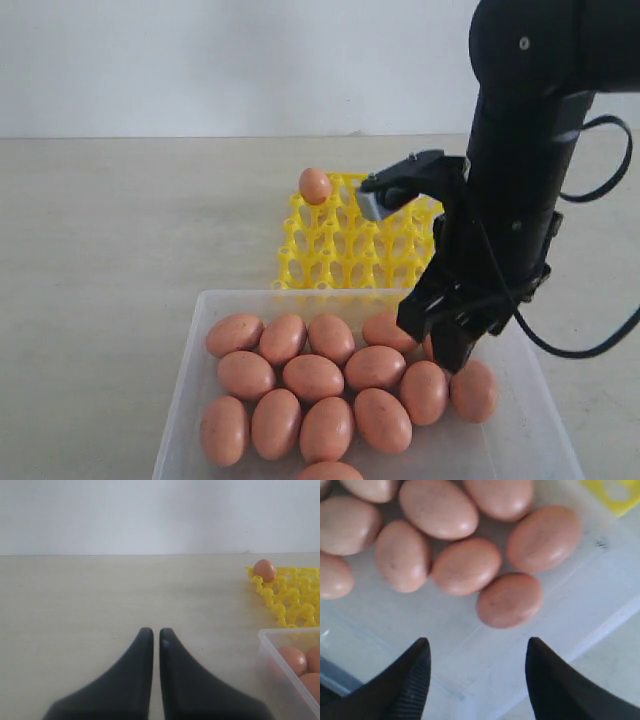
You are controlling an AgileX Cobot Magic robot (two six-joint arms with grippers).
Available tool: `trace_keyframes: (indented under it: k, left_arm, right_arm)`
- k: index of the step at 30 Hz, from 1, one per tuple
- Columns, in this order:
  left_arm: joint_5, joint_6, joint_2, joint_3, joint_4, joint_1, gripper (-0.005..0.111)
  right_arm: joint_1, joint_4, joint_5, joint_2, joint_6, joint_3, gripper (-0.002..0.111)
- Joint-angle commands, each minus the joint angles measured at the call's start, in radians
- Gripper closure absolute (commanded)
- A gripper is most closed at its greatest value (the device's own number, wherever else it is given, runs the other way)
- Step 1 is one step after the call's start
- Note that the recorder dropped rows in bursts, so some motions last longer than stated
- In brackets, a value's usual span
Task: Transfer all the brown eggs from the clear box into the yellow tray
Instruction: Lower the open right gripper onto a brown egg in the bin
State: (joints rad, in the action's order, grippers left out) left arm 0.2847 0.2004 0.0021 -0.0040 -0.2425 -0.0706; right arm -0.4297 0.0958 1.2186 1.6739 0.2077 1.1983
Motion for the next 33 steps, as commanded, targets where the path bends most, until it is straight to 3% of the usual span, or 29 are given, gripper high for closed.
trace_keyframes:
  k: [1,8,33]
  left_arm:
    - [-0.001,0.003,-0.002,0.004,-0.001,-0.009,0.103]
    - [-0.001,0.003,-0.002,0.004,-0.001,-0.009,0.103]
    - [-0.001,0.003,-0.002,0.004,-0.001,-0.009,0.103]
  right_arm:
    - [0.001,0.227,-0.075,0.000,0.235,-0.081,0.058]
    - [0.001,0.378,-0.156,0.010,0.566,-0.119,0.058]
    - [-0.001,0.378,-0.296,0.180,0.534,-0.152,0.058]
